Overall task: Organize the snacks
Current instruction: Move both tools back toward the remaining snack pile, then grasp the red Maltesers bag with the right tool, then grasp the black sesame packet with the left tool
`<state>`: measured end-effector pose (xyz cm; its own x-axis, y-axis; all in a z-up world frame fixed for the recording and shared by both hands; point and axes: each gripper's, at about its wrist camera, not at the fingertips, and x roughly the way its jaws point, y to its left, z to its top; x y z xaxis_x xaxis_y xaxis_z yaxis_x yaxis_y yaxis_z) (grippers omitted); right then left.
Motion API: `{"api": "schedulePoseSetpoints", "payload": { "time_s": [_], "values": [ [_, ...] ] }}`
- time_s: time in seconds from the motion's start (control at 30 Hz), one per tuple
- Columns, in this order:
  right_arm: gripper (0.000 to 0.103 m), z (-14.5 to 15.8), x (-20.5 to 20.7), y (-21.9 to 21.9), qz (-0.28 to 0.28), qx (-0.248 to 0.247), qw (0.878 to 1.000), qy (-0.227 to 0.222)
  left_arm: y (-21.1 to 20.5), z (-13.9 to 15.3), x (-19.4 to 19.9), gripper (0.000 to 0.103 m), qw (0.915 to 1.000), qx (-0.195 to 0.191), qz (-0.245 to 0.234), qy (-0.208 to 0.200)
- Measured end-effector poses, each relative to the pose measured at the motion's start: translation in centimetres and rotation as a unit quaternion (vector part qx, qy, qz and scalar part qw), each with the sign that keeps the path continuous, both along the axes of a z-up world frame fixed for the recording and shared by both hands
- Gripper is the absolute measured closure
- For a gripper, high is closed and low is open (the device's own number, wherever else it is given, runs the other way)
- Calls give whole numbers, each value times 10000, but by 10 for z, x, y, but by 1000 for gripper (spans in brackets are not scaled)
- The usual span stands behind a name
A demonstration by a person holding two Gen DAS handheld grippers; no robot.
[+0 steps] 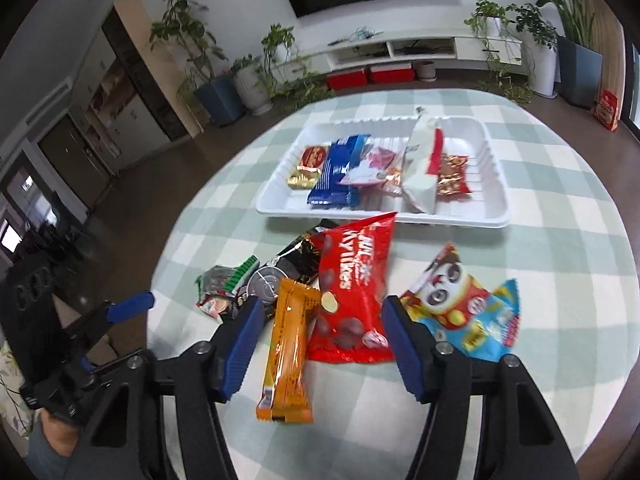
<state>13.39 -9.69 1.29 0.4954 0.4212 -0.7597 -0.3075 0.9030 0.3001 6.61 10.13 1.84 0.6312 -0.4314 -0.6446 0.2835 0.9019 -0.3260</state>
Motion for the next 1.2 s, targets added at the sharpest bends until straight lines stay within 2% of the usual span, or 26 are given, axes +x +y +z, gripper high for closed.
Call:
{"api": "schedulePoseSetpoints", "payload": {
  "time_s": [0.13,0.23,0.4,0.47,0.57,0.63,0.7,0.93,1.2],
  "values": [
    [44,-16,22,13,-36,-376,9992,141,2,2,7,8,10000,32,-43,-4],
    [45,-29,33,17,-64,-634,9976,257,-2,8,16,13,9998,171,-110,-33],
    [47,-49,45,19,-30,-812,9952,543,-22,11,51,19,9966,701,-397,146],
    [50,-55,46,17,-10,-829,9947,605,-33,9,67,23,9934,959,-577,254],
    [57,-54,42,12,-8,-745,9954,600,-49,4,89,27,9873,1299,-818,407],
    [60,-53,39,7,-37,-654,9959,630,-60,-1,106,33,9822,1493,-996,549],
    [61,-53,35,3,-65,-575,9962,656,-68,-7,120,44,9778,1652,-1102,672],
    [62,-51,19,-6,-140,-255,9972,686,-90,-42,145,44,9564,2210,-1456,1234],
    [62,-53,16,-11,-146,-66,9970,761,-90,-51,158,47,9493,2402,-1477,1392]
  ]
}}
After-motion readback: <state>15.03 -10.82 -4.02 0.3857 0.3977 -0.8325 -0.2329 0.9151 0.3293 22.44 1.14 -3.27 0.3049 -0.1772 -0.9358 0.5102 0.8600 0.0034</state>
